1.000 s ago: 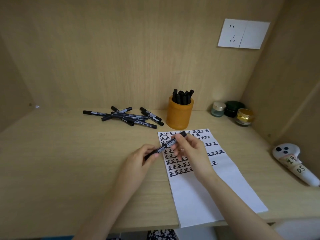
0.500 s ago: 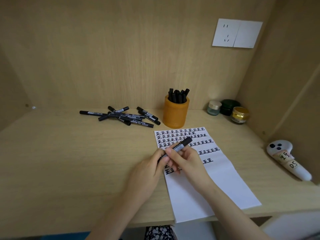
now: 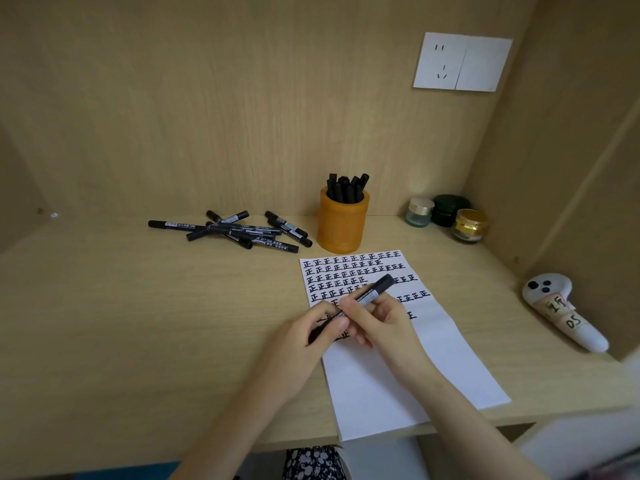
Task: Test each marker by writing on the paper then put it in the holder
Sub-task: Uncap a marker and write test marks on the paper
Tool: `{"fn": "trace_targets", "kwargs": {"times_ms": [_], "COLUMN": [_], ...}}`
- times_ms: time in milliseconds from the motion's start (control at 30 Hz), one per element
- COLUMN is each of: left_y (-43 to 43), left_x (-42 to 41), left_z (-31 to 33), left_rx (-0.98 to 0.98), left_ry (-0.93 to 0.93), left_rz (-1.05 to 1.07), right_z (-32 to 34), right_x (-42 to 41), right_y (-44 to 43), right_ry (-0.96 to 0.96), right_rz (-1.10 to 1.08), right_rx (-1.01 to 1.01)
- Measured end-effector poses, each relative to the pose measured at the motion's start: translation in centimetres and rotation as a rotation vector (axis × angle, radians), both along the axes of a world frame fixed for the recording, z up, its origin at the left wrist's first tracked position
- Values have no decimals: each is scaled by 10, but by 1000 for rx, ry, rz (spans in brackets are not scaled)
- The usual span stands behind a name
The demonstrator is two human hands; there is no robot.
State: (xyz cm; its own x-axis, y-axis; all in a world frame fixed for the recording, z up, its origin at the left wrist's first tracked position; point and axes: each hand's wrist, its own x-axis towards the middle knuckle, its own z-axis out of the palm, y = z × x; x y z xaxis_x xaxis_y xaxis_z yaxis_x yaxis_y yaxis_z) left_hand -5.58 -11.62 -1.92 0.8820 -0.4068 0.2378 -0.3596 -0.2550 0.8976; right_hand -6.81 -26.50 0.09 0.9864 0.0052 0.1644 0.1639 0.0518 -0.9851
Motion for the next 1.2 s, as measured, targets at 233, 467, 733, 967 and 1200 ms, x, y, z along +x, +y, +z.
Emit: {"fn": "trace_targets", "kwargs": {"times_ms": [233,467,733,967,1200], "left_y": [9,17,17,16,16], "left_x": [-5,-11,-12,-14,-13], "left_z": [-5,-12,-10,-9,-11], "left_rx": [128,355,474,497,492], "left_ry": [0,-53,-63,-84,-86], "left_rz": [115,52,56,62,75], "right_z": [5,-4,-13,-22,-27], "right_x": [13,13,26,32,35], "right_y": [-49,-95,-106,-108,-109], "right_ry": [69,164,191,176,134], "right_rz": [-312,-410,-591,-647,-641], "right_rx": [165,213,-196,-268,-340]}}
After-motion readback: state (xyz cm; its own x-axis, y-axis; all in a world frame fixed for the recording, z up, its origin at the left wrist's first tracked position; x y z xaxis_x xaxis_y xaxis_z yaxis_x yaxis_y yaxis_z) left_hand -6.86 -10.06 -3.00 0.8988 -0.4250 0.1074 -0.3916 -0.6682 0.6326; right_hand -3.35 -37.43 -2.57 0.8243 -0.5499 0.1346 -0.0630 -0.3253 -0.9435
